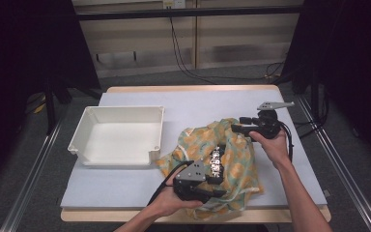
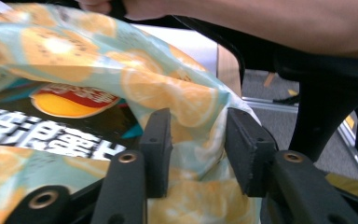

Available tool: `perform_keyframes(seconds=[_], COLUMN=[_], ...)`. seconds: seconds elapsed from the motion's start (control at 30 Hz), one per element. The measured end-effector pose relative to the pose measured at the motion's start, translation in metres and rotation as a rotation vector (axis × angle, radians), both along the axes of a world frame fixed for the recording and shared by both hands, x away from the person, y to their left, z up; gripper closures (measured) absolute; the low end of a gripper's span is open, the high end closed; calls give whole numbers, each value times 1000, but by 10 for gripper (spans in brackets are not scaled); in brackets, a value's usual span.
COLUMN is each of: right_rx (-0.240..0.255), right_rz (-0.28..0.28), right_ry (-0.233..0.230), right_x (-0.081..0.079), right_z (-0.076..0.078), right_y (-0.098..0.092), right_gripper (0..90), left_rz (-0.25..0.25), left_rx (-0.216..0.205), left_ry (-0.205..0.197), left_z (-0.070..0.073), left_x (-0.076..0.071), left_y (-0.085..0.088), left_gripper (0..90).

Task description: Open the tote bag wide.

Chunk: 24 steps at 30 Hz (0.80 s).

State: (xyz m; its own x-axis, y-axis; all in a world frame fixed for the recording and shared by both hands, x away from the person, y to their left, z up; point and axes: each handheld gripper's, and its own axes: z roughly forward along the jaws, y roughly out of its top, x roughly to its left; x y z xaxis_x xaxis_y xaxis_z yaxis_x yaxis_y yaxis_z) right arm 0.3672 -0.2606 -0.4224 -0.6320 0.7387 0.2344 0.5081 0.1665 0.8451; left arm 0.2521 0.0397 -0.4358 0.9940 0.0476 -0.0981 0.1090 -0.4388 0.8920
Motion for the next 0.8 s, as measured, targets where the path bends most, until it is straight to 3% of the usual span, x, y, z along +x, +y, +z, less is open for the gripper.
perform_keyframes(seconds=[0.2,0.3,0.33,0.37,0.5,0.53,0.57,0.6,0.63,0.67,0.7,0.73,0.8], right_rx=[3,-10,-16,-16,-7,-40,-40,-67,-67,-92,-88,-83,-103], right_rz=[13,42,73,73,93,106,106,96,96,80,69,70,55], right_ry=[-24,-33,-34,-34,-28,-18,-18,-19,-19,-14,-16,-13,-10], right_x=[-23,-43,-58,-63,-82,-91,-91,-98,-98,-101,-101,-101,-100], right_z=[18,25,28,29,30,28,28,24,24,21,19,17,11], right_y=[0,6,12,14,24,32,32,39,39,44,46,48,54], right_gripper=[407,471,544,570,584,548,548,450,450,379,354,330,283], left_rz=[39,64,87,95,173,184,190,187,187,189,180,172,175], left_rx=[-61,-93,-100,-105,-79,-68,-57,-29,-29,6,10,21,10], left_ry=[8,-4,-12,-8,6,4,11,-21,-21,-36,-21,-36,-29], left_z=[13,20,22,22,15,11,7,-4,-4,-9,-15,-18,-18], left_x=[7,16,20,24,43,47,49,49,49,48,48,46,45], left_y=[17,27,29,31,32,32,30,26,26,24,21,19,17], left_gripper=[625,731,777,779,758,711,711,668,647,622,612,608,586])
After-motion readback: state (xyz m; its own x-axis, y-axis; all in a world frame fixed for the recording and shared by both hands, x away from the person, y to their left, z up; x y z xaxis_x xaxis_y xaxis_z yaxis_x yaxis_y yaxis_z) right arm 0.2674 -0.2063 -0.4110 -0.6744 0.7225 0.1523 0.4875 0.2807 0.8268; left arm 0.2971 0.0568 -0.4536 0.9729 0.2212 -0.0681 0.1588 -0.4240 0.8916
